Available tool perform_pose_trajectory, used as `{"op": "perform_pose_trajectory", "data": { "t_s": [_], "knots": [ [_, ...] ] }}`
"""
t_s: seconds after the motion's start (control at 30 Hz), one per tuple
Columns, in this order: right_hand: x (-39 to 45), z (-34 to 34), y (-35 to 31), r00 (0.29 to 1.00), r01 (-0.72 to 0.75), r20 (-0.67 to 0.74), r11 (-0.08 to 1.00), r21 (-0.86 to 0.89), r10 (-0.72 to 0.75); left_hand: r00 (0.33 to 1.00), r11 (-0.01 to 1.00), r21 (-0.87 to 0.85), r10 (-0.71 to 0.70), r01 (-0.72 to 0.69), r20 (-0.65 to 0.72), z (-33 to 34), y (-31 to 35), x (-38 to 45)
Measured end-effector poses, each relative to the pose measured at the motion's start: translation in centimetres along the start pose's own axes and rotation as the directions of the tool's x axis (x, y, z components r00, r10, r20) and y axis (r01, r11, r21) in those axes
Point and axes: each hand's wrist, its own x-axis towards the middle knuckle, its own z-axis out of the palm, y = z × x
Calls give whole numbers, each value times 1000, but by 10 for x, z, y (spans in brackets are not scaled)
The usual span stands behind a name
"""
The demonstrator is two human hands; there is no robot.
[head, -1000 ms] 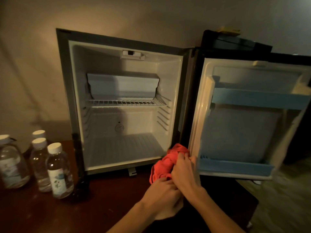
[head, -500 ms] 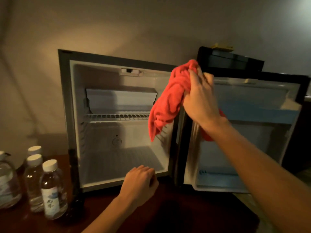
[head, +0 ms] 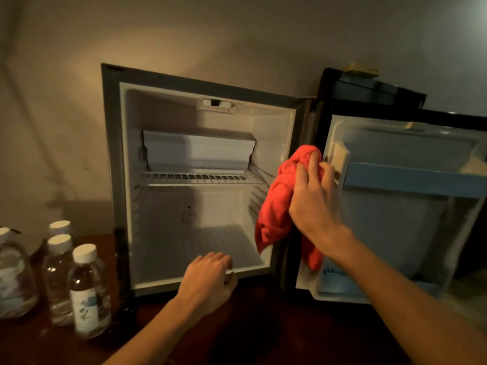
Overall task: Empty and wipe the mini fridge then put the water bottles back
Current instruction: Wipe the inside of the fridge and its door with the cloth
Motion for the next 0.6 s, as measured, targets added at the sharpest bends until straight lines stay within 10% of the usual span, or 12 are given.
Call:
{"op": "perform_pose_trajectory", "data": {
  "t_s": [0.1,0.37,0.6],
  "knots": [
    [-20,6,-3,991,73,118,997,-39,-68,1000,1000,3,-18,18,11,7,-7,-7],
    [57,-42,-6,988,99,-93,973,-207,-120,1000,998,-62,-21,21,3,13,-6,6],
    [55,-42,-26,986,143,126,943,-301,-109,999,992,-121,-32,28,-31,20,-15,12]
  ]
}}
